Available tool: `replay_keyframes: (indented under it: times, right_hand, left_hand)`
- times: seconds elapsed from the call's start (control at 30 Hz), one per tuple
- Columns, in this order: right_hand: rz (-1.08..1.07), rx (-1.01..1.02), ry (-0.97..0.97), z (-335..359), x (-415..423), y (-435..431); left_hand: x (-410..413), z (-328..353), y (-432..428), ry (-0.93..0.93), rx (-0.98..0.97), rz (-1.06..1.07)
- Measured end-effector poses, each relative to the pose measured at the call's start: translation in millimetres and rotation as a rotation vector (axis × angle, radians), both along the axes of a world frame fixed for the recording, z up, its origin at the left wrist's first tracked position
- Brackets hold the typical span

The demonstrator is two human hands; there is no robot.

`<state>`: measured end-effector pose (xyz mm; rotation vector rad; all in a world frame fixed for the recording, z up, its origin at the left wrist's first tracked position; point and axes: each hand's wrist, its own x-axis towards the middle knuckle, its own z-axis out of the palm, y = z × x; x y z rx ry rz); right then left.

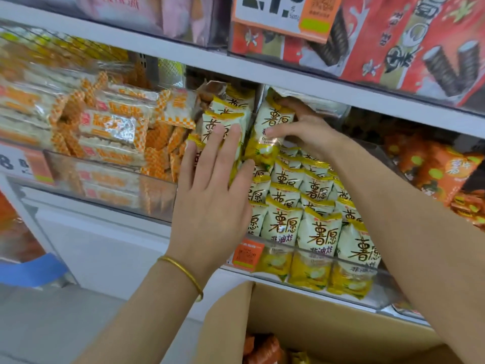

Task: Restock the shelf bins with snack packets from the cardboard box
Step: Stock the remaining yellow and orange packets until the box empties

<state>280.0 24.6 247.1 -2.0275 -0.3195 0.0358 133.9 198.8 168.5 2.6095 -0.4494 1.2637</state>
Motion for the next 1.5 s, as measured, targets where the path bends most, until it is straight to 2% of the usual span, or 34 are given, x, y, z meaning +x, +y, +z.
replay_keyframes:
  times: [0.1,0.2,0.4,0.53,0.63,0.73,0.83,1.1,1.2,1.33,1.5]
  right_hand:
    - [0.069,0.054,0.101,-5.7,17.0,5.7]
    - [-0.001,0.055,0.068,-8.5,15.0,11.3]
    - [-0.139,-0.076,-0.04,2.8,-11.9,-4.4]
    - [-0.162,0.161,0.028,3.9,-30.3,-7.7]
    - [-0.313,0.242,-0.085,5.7,-29.2,5.6]
    - [-0.461,0.103,-0.2,-0.6,-15.2,24.5]
    - [-0.448,-0.057,-0.251,-18.8,-10.2,38.9]
    - [-0.465,-0.232,-0.358,-41.2,-12.6,45.0]
    - [-0.443,-0.238,-0.343,-45.9,-16.7,45.0]
    - [-0.415,-0.142,-0.365,-46.5,-24.6,41.4]
    - [-0.387,-0.294,-0.407,-48.2,-32.5,44.2]
  left_hand:
    - [0.7,-1.3,-0.5,-0.01,-0.018,-0.012]
    - [1.5,-0.5,-0.3,-0.006,-0.031,-0.015]
    - [0.5,-0.5,0.6,0.004,-0.04,-0.026]
    - [0.2,0.1,0.3,0.009,-0.038,-0.022]
    - [0.2,0.0,0.2,0.003,-0.042,-0.023]
    - [0.2,-0.5,0.8,-0.002,-0.041,-0.029]
    - [0.0,-0.5,0.6,0.003,-0.038,-0.028]
    - [0.1,0.7,0.3,0.024,-0.031,-0.022]
    - [0.0,0.6,0.0,0.028,-0.029,-0.024]
    - [-0.3,0.7,0.3,0.023,-0.036,-0.029]
    - [-1.0,0.9,0.6,0.027,-0.039,-0.035]
